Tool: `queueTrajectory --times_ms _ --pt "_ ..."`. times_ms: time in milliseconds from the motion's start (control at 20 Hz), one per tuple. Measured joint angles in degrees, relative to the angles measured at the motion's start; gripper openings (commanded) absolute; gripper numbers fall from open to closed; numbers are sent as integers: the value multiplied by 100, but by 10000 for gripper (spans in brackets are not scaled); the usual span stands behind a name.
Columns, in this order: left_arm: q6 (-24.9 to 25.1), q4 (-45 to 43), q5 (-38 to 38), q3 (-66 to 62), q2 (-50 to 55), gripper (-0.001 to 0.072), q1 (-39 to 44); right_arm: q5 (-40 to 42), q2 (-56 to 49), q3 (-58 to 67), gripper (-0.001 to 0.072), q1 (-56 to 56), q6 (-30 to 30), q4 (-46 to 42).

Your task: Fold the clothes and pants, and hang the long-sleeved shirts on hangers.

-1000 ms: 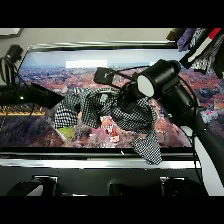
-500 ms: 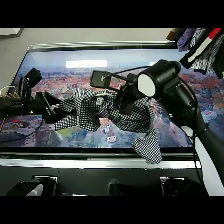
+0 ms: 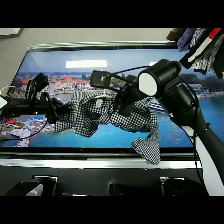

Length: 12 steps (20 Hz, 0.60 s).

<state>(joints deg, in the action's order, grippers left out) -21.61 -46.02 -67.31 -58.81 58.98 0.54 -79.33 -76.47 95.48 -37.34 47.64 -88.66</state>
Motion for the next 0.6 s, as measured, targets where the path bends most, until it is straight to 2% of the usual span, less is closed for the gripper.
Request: queueTrajectory --times_ms 50,100,150,250,350,600 --pt "11 -4 -7 -2 7 30 -7 2 -2 -2 52 -2 24 22" --pt "15 -9 0 -2 17 29 -9 -17 -2 -2 159 -2 101 24" --pt "7 2 11 -2 17 29 -7 -13 -2 -2 299 -2 208 28" --pt "0 17 52 -2 24 28 -9 -17 2 -2 447 -7 420 44" --pt "0 39 90 -2 17 28 -9 -17 76 -2 501 -7 614 -109" --pt "4 72 103 -2 -87 27 -9 70 756 -2 508 376 846 -393"
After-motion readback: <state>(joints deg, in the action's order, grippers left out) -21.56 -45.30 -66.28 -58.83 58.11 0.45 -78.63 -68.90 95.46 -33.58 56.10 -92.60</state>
